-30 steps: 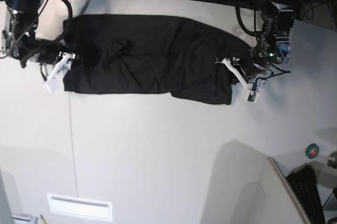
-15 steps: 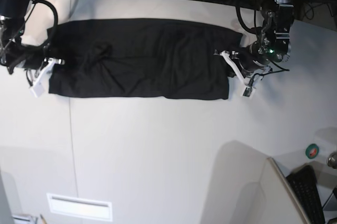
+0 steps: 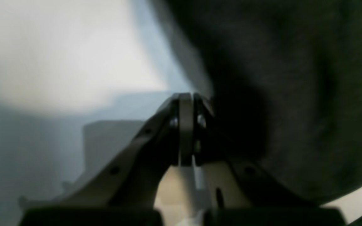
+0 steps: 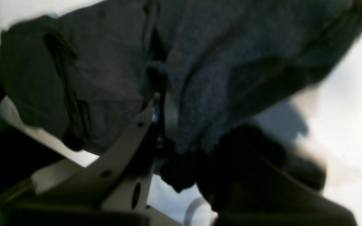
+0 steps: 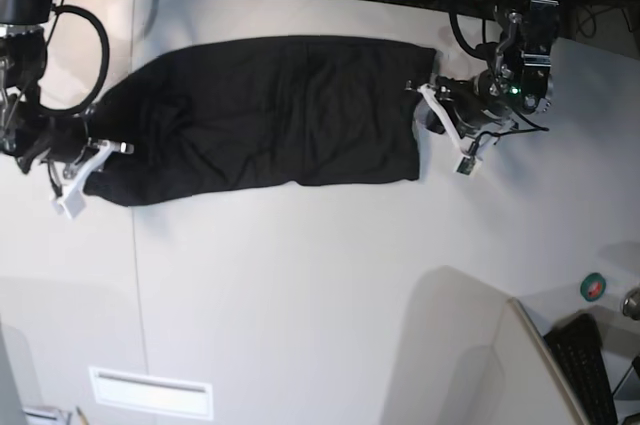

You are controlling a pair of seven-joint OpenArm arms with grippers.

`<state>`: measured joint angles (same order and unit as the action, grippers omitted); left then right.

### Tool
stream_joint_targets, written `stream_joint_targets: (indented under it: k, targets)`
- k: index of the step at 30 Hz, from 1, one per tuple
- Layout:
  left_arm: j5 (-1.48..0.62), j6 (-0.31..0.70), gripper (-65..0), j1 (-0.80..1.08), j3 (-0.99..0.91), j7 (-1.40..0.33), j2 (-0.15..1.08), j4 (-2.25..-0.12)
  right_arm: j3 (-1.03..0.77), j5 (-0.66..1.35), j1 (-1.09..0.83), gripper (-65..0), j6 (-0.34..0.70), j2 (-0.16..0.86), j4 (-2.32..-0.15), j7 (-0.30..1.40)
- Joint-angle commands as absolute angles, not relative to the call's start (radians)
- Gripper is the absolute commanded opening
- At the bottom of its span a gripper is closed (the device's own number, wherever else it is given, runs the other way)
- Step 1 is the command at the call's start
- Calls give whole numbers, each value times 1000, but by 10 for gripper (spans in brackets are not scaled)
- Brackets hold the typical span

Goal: Layout the t-shirt on the table in an organized manner, then fold the t-shirt properly
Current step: 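Push both strip ends inward toward each other with both grippers, then lift the strip end with the right gripper and fold it over toward the left gripper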

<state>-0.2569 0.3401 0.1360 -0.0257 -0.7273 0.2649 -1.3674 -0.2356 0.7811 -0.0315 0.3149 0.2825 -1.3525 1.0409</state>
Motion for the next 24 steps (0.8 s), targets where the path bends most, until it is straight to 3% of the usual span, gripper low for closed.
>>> stream_joint_targets:
  k: [1, 10, 24]
  targets:
    - [-251, 337, -650, 133, -41, -733, 280, -1374, -211, 800, -31, -650, 294, 292, -1402, 1036]
    - [-248, 337, -650, 176, -271, -728, 306, -1369, -4, 802, -113, -650, -5, 205, -1673, 1044]
    - [-246, 337, -650, 231, -251, -723, 286, -1363, 300, 802, -87, -650, -317, 125, -1797, 1038]
